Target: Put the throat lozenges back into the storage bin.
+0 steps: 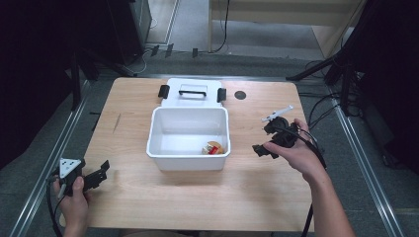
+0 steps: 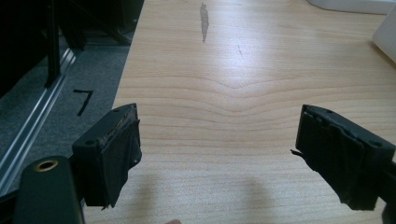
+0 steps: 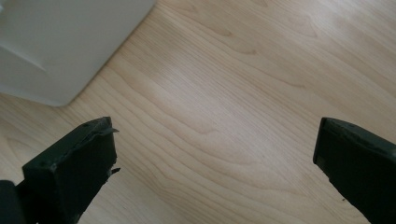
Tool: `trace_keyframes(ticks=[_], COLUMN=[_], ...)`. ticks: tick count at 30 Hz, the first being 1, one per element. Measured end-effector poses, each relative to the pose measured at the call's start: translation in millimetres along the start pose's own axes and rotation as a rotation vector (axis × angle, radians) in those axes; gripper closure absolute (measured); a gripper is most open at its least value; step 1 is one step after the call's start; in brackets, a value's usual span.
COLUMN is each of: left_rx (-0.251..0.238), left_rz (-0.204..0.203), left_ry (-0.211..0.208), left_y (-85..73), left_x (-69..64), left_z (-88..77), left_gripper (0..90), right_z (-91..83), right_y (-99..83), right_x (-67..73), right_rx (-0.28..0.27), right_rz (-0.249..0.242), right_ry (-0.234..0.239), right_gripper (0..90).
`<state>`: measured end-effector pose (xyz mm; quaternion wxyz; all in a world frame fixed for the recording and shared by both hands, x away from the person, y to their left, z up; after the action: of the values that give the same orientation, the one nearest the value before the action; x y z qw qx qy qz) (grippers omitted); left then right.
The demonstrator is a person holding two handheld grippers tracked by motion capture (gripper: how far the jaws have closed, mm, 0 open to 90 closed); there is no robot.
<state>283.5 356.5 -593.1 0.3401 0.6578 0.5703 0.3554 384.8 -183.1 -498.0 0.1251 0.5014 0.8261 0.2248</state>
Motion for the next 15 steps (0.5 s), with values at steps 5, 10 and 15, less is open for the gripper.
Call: trace_keyframes(ticks=[5,10,15], left_rx=[0.001,0.000,0.001], left_rz=[0.003,0.004,0.005], left_ry=[0.001,0.001,0.001], left_y=[-0.1,-0.1,-0.1], left_x=[-0.2,-0.4,-0.5], left_z=[-0.1,-0.3,-0.2], left_gripper=[14.6,14.7,14.7], right_z=[5.8,12.4,20.1], right_y=[-15.7,-33.9,-55.9], right_x=[-13.0,-25.6,-40.6], right_rx=[-0.028,-0.052,-0.071], right_rz=[0.041,0.088,0.139], right_ry=[-0.009,-0.012,-0.033], right_gripper=[0.0,0.0,0.0])
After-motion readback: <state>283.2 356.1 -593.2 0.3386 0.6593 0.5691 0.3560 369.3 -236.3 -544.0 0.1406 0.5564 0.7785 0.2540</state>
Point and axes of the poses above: each handheld gripper's, and its own axes: z roughly forward along the jaws, y roughly out of its top, x roughly to its left, the point moved 8 cm from there along z, roughly forward along the jaws, and after that the axes turned 11 degrees about z, right-handed, at the moved point
